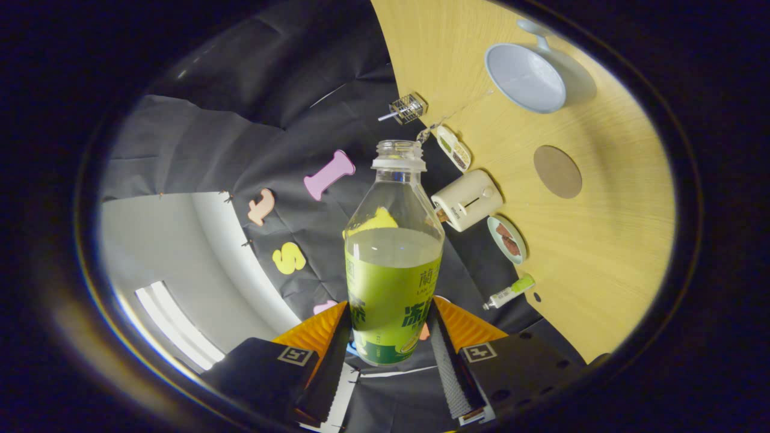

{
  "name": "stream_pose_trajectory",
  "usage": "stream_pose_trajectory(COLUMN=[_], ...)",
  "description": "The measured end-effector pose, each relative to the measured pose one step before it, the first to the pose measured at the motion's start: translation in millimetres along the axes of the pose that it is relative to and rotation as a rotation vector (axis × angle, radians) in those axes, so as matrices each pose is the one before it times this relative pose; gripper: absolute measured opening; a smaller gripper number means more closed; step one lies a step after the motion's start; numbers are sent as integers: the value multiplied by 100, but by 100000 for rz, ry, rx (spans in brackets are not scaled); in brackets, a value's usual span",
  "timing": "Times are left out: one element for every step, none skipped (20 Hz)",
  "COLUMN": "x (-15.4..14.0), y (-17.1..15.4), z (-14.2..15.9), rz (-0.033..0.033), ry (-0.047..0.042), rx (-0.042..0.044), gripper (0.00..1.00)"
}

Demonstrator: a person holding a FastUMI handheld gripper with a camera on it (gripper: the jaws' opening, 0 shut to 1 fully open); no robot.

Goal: Take the bottle from table, then pour the juice into the cup, finally place the bottle on the coaster

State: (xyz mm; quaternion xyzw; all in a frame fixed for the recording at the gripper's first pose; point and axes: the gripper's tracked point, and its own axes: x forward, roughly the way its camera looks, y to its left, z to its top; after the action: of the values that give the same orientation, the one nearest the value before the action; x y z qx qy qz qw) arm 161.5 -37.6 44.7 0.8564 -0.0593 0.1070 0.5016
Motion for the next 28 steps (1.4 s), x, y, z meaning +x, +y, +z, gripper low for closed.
stream_pose_trajectory(x=[-135,-33,51,20,54,-30,12,70,-109,-113,-107,-108,-75,-38,-127,-113,-19,-177,-109,-383,-233,-260,-148,-358,-192,-199,-62,-281], y=[138,29,168,217,61,-5,-170,-56,-211,-329,-218,-169,-174,-224,-242,-564,-541,-522,-389,-322,-486,-1241,-1154,-1234,-744,-713,-489,-491], z=[29,-114,-2,77,92,-16,42,-38,26,130,50,31,85,-80,-88,-80,-36,-56,-59,-66,-204,-288,-185,-118,-161,-103,-89,-72], rz=[335,370,854,874,621,193,248,499,-490,-644,-640,-464,-405,-749,-1421,-2268,-2455,-2364,-1360,-941,-1614,-3867,-4034,-4284,-2635,-2210,-1254,-598], ry=[-176,-93,-52,-263,97,75,-196,147,-360,-343,32,-151,32,101,636,690,535,480,355,577,1383,1332,1273,1655,852,974,669,205], rx=[376,433,479,393,74,-349,-242,-30,-510,-555,-799,-821,-863,-1358,-2422,-3619,-3658,-4292,-3217,-3530,-3421,-5557,-5146,-6586,-5104,-5542,-3384,-3313], gripper=[75,75,75,75,75,75,75,75,75,75,75,75,75,75,75,75,75,75,75,75,75,75,75,75,75,75,75,75])
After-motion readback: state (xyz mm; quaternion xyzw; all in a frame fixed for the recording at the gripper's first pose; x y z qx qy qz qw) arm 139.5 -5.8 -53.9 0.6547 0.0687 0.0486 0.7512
